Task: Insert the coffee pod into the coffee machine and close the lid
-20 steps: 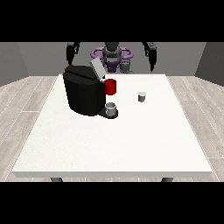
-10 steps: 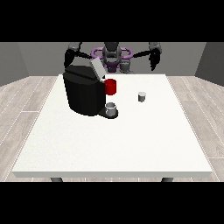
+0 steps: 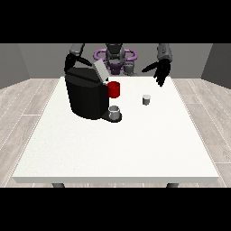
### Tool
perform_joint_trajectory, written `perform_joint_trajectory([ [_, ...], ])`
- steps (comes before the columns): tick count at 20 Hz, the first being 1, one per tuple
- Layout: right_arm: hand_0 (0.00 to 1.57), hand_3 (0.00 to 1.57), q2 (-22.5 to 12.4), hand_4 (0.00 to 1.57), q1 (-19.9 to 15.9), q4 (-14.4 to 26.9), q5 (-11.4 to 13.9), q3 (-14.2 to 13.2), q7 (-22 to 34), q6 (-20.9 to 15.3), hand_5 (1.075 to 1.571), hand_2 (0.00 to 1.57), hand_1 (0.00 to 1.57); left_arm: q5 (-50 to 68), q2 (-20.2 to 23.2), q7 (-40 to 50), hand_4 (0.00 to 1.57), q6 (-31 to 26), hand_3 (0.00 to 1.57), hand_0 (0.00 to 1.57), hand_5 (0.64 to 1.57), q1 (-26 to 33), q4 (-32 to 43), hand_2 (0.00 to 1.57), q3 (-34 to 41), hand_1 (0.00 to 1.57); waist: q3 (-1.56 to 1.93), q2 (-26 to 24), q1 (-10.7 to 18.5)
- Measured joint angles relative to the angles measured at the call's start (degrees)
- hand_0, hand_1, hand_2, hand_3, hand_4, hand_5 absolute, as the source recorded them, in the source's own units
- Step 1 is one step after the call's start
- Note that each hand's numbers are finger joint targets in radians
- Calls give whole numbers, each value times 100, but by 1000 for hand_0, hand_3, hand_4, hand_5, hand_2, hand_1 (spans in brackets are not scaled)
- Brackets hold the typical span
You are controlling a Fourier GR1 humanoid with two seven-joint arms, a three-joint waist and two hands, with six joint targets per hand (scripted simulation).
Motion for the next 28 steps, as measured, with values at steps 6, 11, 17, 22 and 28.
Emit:
perform_joint_trajectory([
  [6,0,0,244,0,-119,-150,216,317,254,-164,1571,0,0,-418,246,-112,0,-112,0,0,1571,-496,925,0,12,0,-2,318,-223],
  [11,0,0,319,0,-434,7,224,314,466,-254,1571,0,0,-785,244,-150,0,-139,0,0,1571,-909,1480,0,-109,0,-1,544,-186],
  [17,0,0,298,0,-665,381,153,153,391,-181,1571,0,0,-1337,119,-299,0,228,622,760,1571,-1273,1980,877,-232,760,0,679,-106],
  [22,0,0,353,0,-763,688,205,184,204,-228,1571,0,0,-1813,-34,-488,448,718,914,1071,1571,-1523,2262,1107,-359,1071,0,775,-80],
  [28,0,0,342,0,-782,783,171,195,179,-103,1571,0,0,-2456,-18,-620,339,1058,811,757,1571,-1663,2645,950,-620,757,1,745,-185],
])
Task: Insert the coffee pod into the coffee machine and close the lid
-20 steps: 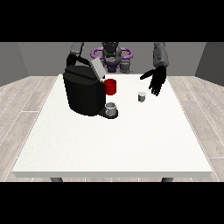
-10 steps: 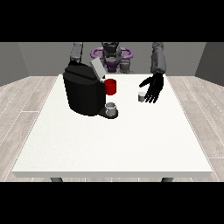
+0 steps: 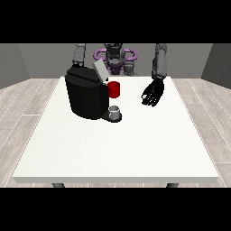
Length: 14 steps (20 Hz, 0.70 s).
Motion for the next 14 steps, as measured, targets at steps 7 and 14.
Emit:
perform_joint_trajectory([
  [7,0,0,46,0,-91,111,-74,-41,21,75,1571,0,0,-622,70,59,392,-121,845,789,1571,-177,476,960,-310,789,7,-42,-51],
  [14,0,0,-49,0,-96,531,-23,-228,-136,-44,1571,0,0,-970,-67,-23,394,-220,1089,1124,1571,-383,781,1198,-379,1124,5,-151,92],
])
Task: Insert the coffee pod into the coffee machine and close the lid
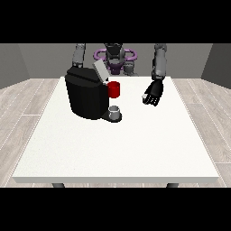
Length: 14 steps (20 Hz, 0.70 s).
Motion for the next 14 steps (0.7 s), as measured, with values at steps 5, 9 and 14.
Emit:
perform_joint_trajectory([
  [5,0,0,-9,0,67,45,158,31,120,-111,1571,0,0,30,-89,-241,494,19,1332,1420,1571,-176,194,1402,193,1420,-5,-96,-20],
  [9,0,0,-16,0,104,199,225,-5,55,-186,1571,0,0,310,-217,-439,530,-251,1354,1447,1571,-360,162,1431,413,1447,-5,-230,59],
  [14,0,0,-51,0,96,435,261,-50,108,-164,1571,0,0,355,-373,-249,504,-752,1325,1371,1571,-635,100,1379,443,1371,-5,-560,122],
])
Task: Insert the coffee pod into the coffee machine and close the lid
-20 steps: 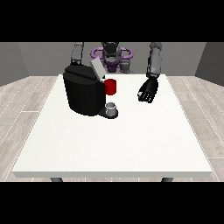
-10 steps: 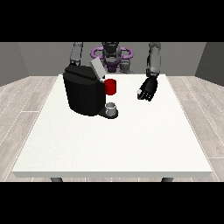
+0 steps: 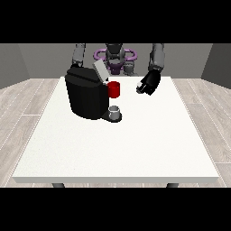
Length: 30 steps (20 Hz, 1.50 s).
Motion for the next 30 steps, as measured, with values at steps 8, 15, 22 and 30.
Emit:
perform_joint_trajectory([
  [8,0,0,-16,0,19,186,-94,-113,8,86,1571,0,0,17,-166,233,534,-717,1334,1418,1571,-289,-273,1400,15,1418,2,-421,75],
  [15,0,0,15,0,43,176,-190,-148,-189,135,1571,0,0,97,-226,507,511,-1133,1371,985,1571,-805,-485,1204,181,985,2,-509,-48],
  [22,0,0,-55,0,-207,25,-278,-258,-153,170,1571,0,0,415,-35,994,488,-1578,1265,1256,1571,-1623,-407,1287,708,1256,3,-317,-336],
  [30,0,0,-194,0,-660,-136,-297,-378,-43,171,1571,0,0,339,165,1170,478,-1555,1233,1225,1571,-2230,-313,1284,867,1225,2,185,-618],
])
